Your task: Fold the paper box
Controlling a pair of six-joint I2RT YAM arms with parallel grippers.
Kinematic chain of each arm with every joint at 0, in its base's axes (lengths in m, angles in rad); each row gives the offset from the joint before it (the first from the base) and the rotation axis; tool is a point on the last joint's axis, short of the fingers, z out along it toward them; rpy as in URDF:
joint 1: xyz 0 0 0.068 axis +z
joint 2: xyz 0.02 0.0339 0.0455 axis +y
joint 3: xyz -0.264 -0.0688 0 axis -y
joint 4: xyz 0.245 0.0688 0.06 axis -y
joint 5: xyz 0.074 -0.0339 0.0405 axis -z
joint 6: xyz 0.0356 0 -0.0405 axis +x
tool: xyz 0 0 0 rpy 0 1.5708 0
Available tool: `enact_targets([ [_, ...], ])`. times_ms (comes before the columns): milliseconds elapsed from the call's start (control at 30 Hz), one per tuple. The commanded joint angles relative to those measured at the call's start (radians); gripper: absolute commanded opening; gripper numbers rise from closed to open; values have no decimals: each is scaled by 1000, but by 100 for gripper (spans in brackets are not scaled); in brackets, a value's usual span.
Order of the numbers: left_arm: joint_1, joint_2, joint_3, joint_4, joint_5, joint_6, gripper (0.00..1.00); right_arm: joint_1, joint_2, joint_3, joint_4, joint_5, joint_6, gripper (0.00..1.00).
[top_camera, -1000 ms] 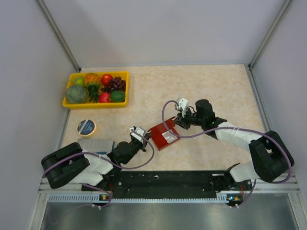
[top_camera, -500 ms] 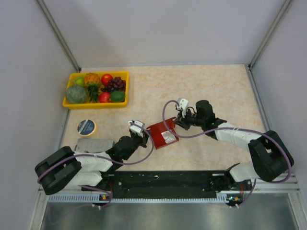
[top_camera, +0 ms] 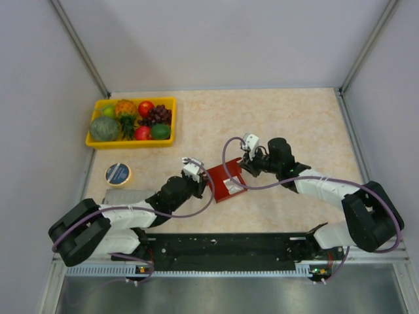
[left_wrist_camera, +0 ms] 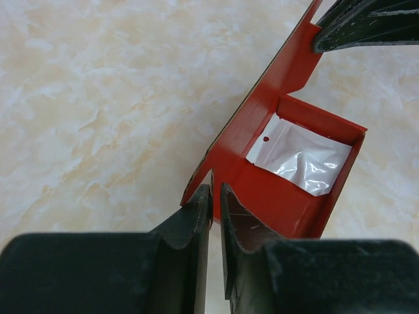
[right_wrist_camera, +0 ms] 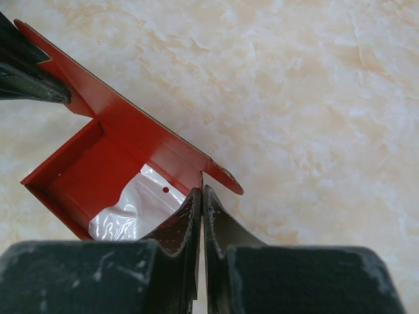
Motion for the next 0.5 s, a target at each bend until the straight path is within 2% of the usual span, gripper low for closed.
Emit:
enact_targets([
  [0,2,-5,70,-99,78,21,18,22,-27,1,48,15,3,0],
  [133,22,-28,107,-214,130,41,20,24,-26,9,41,12,-8,0],
  [467,68,-37,169,-366,207,78,14,24,-35,4,40,19,-23,0],
])
